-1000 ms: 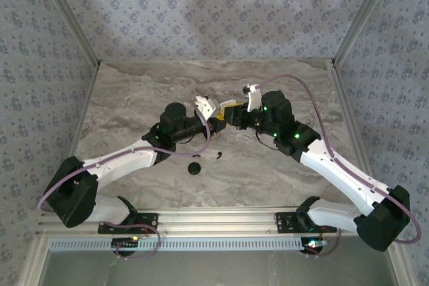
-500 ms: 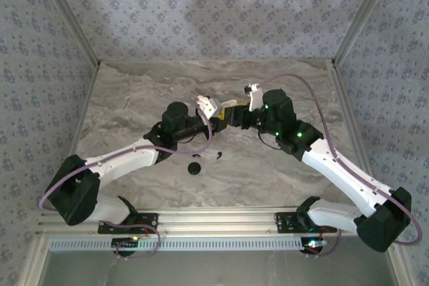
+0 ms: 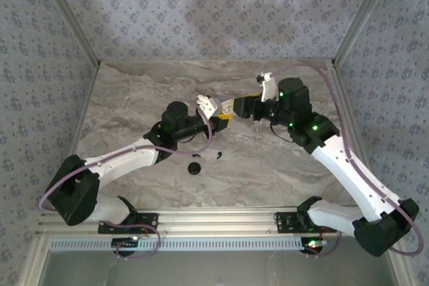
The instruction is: Insert the wireless bluetooth earbuds into the charging case
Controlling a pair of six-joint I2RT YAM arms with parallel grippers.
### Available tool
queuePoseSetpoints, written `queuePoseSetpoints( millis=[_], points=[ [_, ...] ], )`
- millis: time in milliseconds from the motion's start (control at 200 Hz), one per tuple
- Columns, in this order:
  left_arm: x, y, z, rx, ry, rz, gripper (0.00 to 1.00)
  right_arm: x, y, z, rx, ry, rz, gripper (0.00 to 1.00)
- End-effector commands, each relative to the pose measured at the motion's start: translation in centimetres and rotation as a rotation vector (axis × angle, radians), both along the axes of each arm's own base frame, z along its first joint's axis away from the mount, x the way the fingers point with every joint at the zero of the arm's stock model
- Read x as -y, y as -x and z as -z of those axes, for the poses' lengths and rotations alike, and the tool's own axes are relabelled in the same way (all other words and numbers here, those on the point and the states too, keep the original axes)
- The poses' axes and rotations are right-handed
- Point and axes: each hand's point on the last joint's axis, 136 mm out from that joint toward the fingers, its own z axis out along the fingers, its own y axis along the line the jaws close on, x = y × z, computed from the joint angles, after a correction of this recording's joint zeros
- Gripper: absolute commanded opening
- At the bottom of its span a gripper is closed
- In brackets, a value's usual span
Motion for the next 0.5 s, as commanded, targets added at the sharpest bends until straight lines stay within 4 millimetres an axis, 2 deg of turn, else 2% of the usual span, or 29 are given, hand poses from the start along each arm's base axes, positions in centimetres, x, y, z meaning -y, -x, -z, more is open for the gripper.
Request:
queuePoseSetpoints(
  millis=[0,100,170,255,380,495],
  points=[
    [0.3,0.9,-3.1,0.067,0.026,0.040,0.15,0.9,1.5,-1.4,0.013,0.025,-0.084,0.58],
    [0.1,1.1,-2.5,0.061,-0.004,0.047,0.15,1.6,1.4,-1.6,0.044,0.050,-0.116,0.60],
    [0.0,1.3,-2.2,0.060,-0.030,0.054,0.15,1.6,1.9,-1.6,0.116,0.104,-0.201,0.60],
    [-0.3,1.6,-1.6,0.059,-0.070,0.062,0.15,2.1,2.6,-0.6,0.173,0.214,-0.277,0.68],
    [-0.7,2.2,-0.9,0.064,-0.111,0.075,0.15,2.5,3.9,0.4,0.368,0.340,-0.436,0.65],
    [-0.9,2.4,-0.7,0.072,-0.143,0.086,0.15,3.0,3.4,0.3,0.490,0.419,-0.457,0.70]
  ],
)
